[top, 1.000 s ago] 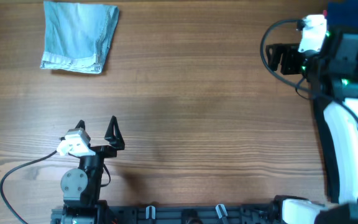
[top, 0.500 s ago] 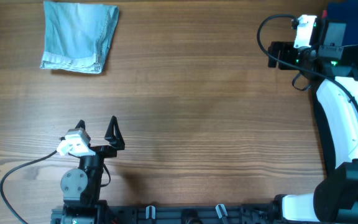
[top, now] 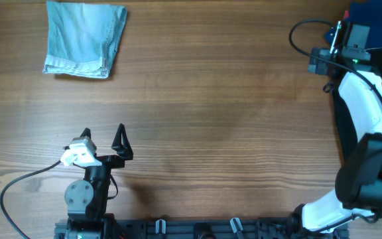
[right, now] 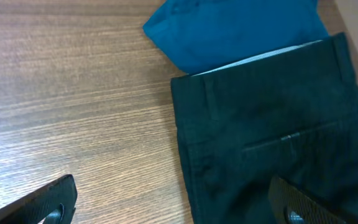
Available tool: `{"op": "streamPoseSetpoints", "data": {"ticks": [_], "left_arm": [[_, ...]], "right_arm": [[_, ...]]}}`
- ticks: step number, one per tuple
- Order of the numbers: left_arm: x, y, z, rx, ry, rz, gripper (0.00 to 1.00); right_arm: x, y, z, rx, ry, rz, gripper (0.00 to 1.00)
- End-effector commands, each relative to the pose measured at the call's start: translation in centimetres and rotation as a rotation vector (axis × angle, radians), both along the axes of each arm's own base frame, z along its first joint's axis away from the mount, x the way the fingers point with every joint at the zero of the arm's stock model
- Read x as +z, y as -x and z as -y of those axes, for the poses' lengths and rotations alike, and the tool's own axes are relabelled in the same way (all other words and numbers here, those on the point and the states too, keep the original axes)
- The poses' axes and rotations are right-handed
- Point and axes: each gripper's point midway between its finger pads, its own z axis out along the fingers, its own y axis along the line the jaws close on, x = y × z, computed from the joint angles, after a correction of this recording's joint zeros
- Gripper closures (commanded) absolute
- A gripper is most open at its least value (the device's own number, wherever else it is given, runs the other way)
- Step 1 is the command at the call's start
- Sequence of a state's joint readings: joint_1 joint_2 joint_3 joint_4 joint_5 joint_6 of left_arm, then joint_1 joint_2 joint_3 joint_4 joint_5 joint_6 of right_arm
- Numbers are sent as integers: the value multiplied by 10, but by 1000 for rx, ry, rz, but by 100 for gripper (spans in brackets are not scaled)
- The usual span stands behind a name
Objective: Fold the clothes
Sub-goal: 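Reach the right gripper to the black trousers at the right edge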
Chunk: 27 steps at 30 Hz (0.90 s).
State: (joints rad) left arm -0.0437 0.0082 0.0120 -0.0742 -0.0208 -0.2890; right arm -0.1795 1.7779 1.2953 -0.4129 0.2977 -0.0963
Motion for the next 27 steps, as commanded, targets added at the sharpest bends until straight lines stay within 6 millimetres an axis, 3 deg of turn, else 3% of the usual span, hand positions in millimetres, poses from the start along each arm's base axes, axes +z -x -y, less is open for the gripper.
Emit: {"op": "streamPoseSetpoints", "data": {"ticks": [1, 6, 12, 18, 21, 23, 27], "left_arm": [[-1, 0, 0, -5, -23, 2, 0], [-1, 0, 0, -5, -23, 2, 0], [-1, 0, 0, -5, -23, 2, 0], [-1, 0, 0, -5, -23, 2, 0], [-1, 0, 0, -5, -23, 2, 0], [-1, 0, 0, -5, -23, 2, 0], [-1, 0, 0, -5, -23, 2, 0]], "right_arm": [[-19, -9, 16, -8, 100, -54, 0], [-57, -17, 39, -19, 153, -102, 6], [-105, -12, 77, -76, 142, -137, 1], [-106, -37, 71, -23, 58, -17, 1], [-123, -39, 72, -37, 46, -13, 2], [-136, -39, 72, -54, 32, -16, 6], [-140, -39, 75, -124, 1, 17, 31]]}}
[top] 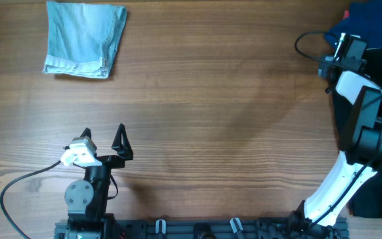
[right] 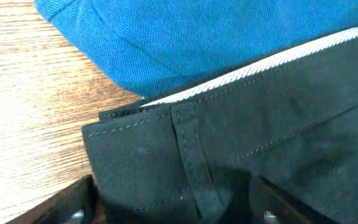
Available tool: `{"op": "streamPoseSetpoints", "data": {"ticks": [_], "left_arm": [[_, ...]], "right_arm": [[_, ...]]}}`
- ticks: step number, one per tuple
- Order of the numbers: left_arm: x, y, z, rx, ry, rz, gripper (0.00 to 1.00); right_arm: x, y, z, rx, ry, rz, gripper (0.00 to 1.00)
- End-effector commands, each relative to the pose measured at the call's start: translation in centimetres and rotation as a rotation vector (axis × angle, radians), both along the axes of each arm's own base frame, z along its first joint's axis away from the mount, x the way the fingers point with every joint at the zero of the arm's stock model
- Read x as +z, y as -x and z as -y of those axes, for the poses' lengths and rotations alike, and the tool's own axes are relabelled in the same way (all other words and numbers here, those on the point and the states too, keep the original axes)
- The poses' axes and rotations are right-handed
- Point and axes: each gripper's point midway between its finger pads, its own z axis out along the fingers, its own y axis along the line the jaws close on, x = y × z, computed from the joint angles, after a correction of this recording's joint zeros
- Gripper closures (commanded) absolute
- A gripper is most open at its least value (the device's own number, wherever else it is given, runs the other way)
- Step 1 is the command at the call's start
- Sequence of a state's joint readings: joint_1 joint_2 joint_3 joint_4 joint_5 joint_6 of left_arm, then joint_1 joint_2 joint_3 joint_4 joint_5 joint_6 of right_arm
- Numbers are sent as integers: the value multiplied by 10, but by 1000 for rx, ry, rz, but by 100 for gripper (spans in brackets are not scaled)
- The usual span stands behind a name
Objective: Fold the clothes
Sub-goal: 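Reach the right gripper to the black trousers at the right edge, then grasp the trousers waistband with the right gripper and drag them to center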
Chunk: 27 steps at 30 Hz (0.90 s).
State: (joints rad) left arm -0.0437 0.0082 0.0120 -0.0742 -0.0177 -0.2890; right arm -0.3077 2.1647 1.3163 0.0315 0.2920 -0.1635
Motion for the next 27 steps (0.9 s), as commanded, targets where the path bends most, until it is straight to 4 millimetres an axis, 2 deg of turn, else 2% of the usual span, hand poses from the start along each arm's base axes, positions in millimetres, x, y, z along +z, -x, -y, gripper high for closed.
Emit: {"op": "streamPoseSetpoints", "data": {"ticks": [1, 2, 5, 6, 8, 10, 12, 13, 15, 17, 18, 20, 23, 25, 26, 27], "left_arm": [[-1, 0, 0, -2, -23, 2, 0], [-1, 0, 0, -2, -23, 2, 0], [-1, 0, 0, -2, -23, 2, 0], [-1, 0, 0, -2, -23, 2, 0], [-1, 0, 0, -2, -23, 2, 0], [-1, 0, 0, -2, -23, 2, 0], [-1, 0, 0, -2, -23, 2, 0], [-1, 0, 0, -2, -23, 2, 0], [-1, 0, 0, -2, -23, 2, 0], [-1, 0, 0, -2, -23, 2, 0], [-1, 0, 0, -2, -23, 2, 0], [-1, 0, 0, -2, -23, 2, 0], [-1, 0, 0, -2, -23, 2, 0], [-1, 0, 0, -2, -23, 2, 0], [-1, 0, 0, -2, -23, 2, 0], [-1, 0, 0, -2, -23, 2, 0]], "right_arm": [[-28, 7, -1, -68, -59, -15, 47], [-28, 6, -1, -78, -67, -6, 58], [-29, 7, -2, -85, -73, -7, 78], [-27, 8, -2, -87, -75, -7, 95], [-17, 6, -3, -120, -112, 29, 96], [6, -3, -11, -90, -159, 90, 96], [42, -7, -13, -112, -186, 172, 96], [68, -7, -14, -124, -195, 221, 96], [107, -9, -25, -69, -226, 284, 96], [129, -10, -41, -2, -282, 321, 96], [132, -10, -46, 16, -300, 322, 96], [127, -9, -68, 72, -359, 286, 96], [119, -15, -117, 157, -421, 243, 96], [119, -19, -141, 201, -417, 233, 96], [118, -19, -144, 178, -365, 224, 96], [119, -17, -130, 100, -267, 223, 96]]}}
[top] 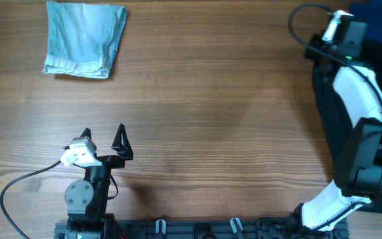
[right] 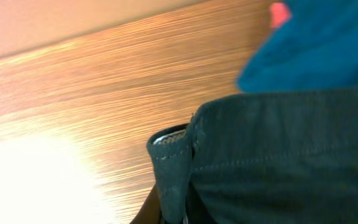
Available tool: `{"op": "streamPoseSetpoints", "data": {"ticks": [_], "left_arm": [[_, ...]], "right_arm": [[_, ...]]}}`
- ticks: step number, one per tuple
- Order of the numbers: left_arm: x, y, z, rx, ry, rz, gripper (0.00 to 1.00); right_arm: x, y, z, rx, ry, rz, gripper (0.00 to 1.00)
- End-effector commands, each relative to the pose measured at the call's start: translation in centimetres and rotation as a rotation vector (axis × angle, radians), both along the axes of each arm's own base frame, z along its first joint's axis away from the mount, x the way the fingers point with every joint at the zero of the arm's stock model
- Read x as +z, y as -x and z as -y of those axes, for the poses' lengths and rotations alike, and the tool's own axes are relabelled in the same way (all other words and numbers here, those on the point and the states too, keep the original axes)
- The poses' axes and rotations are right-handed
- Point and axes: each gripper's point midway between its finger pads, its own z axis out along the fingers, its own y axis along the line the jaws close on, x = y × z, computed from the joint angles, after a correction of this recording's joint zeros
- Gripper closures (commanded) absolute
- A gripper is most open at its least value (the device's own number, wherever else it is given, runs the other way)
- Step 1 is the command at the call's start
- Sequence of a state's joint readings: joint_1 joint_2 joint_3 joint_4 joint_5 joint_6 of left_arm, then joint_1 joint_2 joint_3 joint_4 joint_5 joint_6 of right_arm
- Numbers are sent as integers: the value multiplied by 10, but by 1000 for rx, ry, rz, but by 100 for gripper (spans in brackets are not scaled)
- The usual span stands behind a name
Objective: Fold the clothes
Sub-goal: 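Grasp the trousers waistband with the right gripper and drag them to center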
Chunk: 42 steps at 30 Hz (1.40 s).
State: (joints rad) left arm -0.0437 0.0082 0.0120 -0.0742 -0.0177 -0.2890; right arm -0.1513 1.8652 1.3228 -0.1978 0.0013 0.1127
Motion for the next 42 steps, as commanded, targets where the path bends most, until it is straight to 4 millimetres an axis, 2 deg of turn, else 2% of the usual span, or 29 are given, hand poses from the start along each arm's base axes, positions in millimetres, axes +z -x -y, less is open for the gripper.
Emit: {"op": "streamPoseSetpoints", "data": {"ticks": [1, 5, 8, 10, 11, 13, 16, 17, 21, 24, 26, 28, 29, 31, 32, 34, 36, 37, 39, 41, 42], "left_arm": [[-1, 0, 0, -2, -23, 2, 0], [-1, 0, 0, -2, -23, 2, 0], [-1, 0, 0, -2, -23, 2, 0], [-1, 0, 0, -2, -23, 2, 0], [-1, 0, 0, -2, -23, 2, 0], [-1, 0, 0, -2, -23, 2, 0], [-1, 0, 0, -2, -23, 2, 0], [-1, 0, 0, -2, -23, 2, 0], [-1, 0, 0, -2, -23, 2, 0], [-1, 0, 0, -2, -23, 2, 0], [-1, 0, 0, -2, -23, 2, 0], [-1, 0, 0, -2, -23, 2, 0], [-1, 0, 0, -2, -23, 2, 0], [-1, 0, 0, -2, -23, 2, 0], [-1, 0, 0, -2, -23, 2, 0], [-1, 0, 0, -2, -23, 2, 0], [-1, 0, 0, -2, -23, 2, 0], [-1, 0, 0, -2, -23, 2, 0], [-1, 0, 0, -2, -23, 2, 0], [-1, 0, 0, -2, -23, 2, 0], [-1, 0, 0, -2, -23, 2, 0]], "right_arm": [[9, 0, 13, -130, 132, 10, 95], [7, 11, 46, -209, 160, -18, 96], [10, 25, 88, -324, 216, -33, 96], [10, 33, 110, -330, 267, -58, 96], [12, 44, 133, -390, 309, -76, 96], [18, 61, 167, -498, 357, -84, 96], [27, 88, 211, -610, 436, -112, 95], [29, 92, 218, -633, 445, -113, 95], [20, 68, 198, -505, 344, -59, 94], [-10, 49, 176, -414, 295, -81, 91], [-47, 33, 150, -341, 298, -133, 91], [-67, 20, 126, -279, 311, -155, 89], [-73, 16, 117, -256, 321, -162, 82], [-84, 9, 103, -224, 340, -167, 78], [-89, 6, 98, -222, 335, -165, 67], [-99, 5, 92, -216, 310, -172, 65], [-111, 2, 82, -166, 263, -179, 58], [-117, 2, 79, -155, 247, -185, 64], [-121, 1, 73, -148, 209, -178, 92], [-118, -8, 51, -84, 110, -142, 96], [-110, -14, 32, -58, 22, -104, 96]]}}
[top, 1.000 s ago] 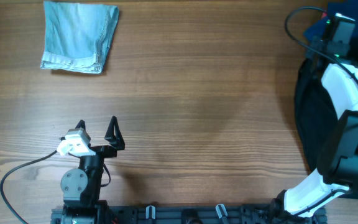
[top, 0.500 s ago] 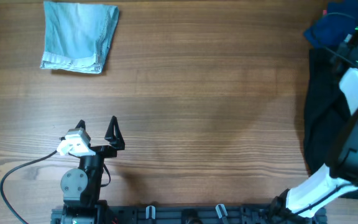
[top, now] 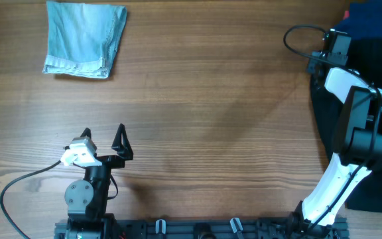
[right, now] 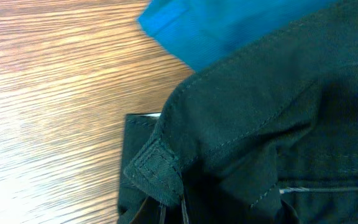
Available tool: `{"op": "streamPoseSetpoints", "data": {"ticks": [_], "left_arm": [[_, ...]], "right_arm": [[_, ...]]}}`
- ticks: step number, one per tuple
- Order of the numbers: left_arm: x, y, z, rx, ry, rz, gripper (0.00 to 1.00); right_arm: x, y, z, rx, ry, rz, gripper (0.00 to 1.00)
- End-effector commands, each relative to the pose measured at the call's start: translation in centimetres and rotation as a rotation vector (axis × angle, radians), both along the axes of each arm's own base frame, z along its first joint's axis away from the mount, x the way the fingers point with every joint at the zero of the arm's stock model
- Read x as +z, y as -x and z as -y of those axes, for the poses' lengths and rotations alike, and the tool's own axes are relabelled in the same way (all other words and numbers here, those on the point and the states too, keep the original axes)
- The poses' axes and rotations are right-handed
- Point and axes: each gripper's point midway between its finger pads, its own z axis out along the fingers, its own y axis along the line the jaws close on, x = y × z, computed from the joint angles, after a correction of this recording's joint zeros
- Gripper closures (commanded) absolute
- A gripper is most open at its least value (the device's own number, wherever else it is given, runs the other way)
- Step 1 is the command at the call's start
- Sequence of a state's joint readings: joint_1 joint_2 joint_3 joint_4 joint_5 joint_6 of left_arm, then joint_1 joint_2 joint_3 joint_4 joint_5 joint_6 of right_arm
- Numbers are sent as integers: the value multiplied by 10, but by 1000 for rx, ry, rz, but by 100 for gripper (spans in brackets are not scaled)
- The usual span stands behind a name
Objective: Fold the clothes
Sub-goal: 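Grasp the trousers waistband with the right gripper and drag them to center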
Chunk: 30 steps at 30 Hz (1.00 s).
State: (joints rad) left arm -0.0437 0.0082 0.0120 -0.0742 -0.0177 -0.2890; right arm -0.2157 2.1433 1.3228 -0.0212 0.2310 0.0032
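Note:
Dark trousers [top: 377, 99] lie along the table's right edge, partly under my right arm. In the right wrist view a corner of their waistband [right: 157, 171] is pinched between the fingers of my right gripper [right: 182, 211], which is shut on it. In the overhead view that gripper [top: 318, 61] is at the trousers' far left corner. A blue garment [right: 229, 25] lies just beyond the waistband, at the far right corner [top: 377, 14]. A folded light-blue denim piece [top: 85, 40] rests at the far left. My left gripper [top: 103, 141] stands open near the front left, holding nothing.
Bare wooden tabletop [top: 211, 99] stretches between the denim piece and the trousers. A black cable [top: 297, 33] loops off my right wrist. The left arm's base and its cable [top: 18, 186] sit at the front left edge.
My right gripper, still shut on the waistband corner, has moved from the far edge toward the near side. The blue garment shows again beyond the waistband. The left arm is unchanged.
My right gripper first hung open over the dark trousers' waistband beside the blue garment. Then its open fingers stood on either side of the waistband edge. Then it was shut on the waistband near the far edge, and now holds it a little nearer.

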Motion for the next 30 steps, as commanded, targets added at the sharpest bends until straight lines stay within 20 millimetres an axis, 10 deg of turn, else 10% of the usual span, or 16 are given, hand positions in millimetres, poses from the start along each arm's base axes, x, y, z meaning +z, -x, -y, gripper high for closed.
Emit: {"op": "streamPoseSetpoints", "data": {"ticks": [1, 5, 9, 14, 18, 22, 30], "left_arm": [[-1, 0, 0, -2, -23, 2, 0], [-1, 0, 0, -2, -23, 2, 0], [-1, 0, 0, -2, -23, 2, 0], [-1, 0, 0, -2, -23, 2, 0], [-1, 0, 0, -2, -23, 2, 0], [-1, 0, 0, -2, -23, 2, 0], [-1, 0, 0, -2, -23, 2, 0]], "right_arm": [[7, -18, -56, 103, -243, 86, 96], [72, -37, -138, 293, -294, 205, 96], [120, -23, -288, 562, -443, 258, 96], [136, 37, -449, 791, -668, 227, 96], [132, 107, -537, 951, -725, 133, 96], [130, 166, -589, 1050, -769, 63, 96], [119, 224, -618, 1143, -799, -68, 96]]}}
